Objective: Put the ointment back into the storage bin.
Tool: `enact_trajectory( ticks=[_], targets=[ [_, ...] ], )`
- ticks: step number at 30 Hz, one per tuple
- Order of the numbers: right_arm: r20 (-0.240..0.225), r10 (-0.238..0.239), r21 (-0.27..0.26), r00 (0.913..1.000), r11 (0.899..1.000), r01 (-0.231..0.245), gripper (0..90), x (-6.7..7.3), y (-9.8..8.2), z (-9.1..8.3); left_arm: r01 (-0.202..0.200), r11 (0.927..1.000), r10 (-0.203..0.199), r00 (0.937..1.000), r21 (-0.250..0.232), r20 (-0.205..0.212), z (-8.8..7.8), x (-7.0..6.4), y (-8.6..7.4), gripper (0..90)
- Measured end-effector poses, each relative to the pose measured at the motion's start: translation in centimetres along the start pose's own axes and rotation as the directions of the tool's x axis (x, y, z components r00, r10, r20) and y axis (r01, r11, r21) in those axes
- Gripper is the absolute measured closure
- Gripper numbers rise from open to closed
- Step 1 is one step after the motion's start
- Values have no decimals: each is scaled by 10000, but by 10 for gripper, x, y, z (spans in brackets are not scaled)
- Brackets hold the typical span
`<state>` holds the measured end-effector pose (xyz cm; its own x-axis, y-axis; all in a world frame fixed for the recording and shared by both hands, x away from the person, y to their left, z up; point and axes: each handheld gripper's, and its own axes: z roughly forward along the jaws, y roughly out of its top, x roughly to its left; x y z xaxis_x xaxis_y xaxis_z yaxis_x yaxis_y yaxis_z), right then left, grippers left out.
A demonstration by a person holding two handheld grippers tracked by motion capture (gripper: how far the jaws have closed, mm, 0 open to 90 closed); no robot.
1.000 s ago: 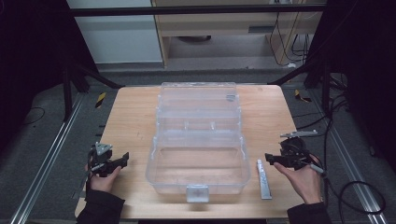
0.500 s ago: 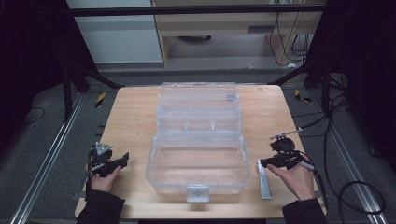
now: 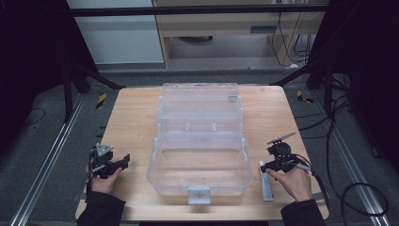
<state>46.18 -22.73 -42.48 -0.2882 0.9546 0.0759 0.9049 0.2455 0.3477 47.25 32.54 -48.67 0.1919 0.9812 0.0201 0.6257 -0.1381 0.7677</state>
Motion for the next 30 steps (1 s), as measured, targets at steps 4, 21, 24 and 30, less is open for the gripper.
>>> enact_trajectory(
  ticks=[4,21,24,30],
  targets=[
    [-21,-133,233,9999,9996,134,487,2,1,5,4,10000,-4,10000,-7,-4,0,0,0,289],
    [-173,40,937,9998,9956,-23,548,-2,1,31,-15,10000,15,10000,89,9,1,0,0,292],
    [-172,3,1035,9999,9946,15,563,-3,1,34,-16,10000,16,10000,94,14,1,0,0,293],
    [-140,-92,1296,9999,9915,110,593,-2,2,41,-18,9999,18,10000,117,12,1,0,0,294]
  ],
)
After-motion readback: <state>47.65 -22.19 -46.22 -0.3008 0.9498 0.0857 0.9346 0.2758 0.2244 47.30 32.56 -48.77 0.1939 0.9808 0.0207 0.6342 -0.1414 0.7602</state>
